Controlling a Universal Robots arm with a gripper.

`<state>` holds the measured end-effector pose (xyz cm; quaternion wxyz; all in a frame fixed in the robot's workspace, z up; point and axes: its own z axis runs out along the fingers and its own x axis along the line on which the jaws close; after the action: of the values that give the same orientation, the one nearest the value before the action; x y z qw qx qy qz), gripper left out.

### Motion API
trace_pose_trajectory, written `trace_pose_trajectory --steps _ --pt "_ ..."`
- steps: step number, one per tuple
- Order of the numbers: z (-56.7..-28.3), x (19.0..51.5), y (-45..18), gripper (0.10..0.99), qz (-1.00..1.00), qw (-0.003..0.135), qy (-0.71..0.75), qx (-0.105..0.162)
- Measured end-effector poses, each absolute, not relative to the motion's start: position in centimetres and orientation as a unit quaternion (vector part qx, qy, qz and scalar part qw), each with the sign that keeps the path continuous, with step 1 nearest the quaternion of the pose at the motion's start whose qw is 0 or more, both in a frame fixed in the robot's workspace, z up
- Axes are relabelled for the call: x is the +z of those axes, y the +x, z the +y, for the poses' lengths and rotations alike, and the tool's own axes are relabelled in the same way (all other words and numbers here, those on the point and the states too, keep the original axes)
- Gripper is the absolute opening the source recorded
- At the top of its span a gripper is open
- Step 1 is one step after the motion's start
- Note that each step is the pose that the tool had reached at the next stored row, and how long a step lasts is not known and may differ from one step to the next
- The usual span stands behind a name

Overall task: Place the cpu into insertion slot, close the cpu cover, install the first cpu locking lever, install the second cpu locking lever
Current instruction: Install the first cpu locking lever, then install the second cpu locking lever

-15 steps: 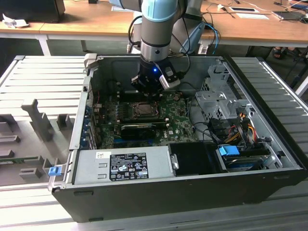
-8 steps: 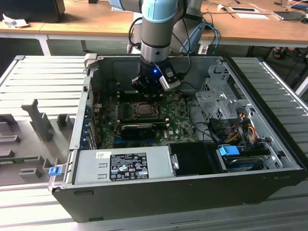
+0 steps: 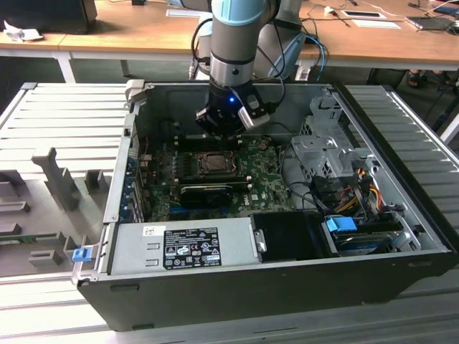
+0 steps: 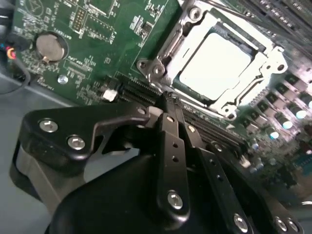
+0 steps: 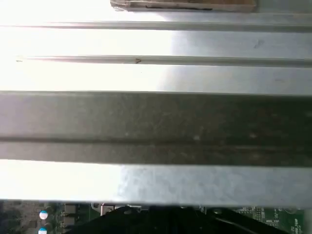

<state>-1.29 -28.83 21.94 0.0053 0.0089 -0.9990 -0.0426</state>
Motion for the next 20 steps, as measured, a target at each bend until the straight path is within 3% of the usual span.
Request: trace_pose_trajectory --steps 20 --pt "-30.1 22.2 -1.3 0.106 -0.999 0.005 0.009 -0.043"
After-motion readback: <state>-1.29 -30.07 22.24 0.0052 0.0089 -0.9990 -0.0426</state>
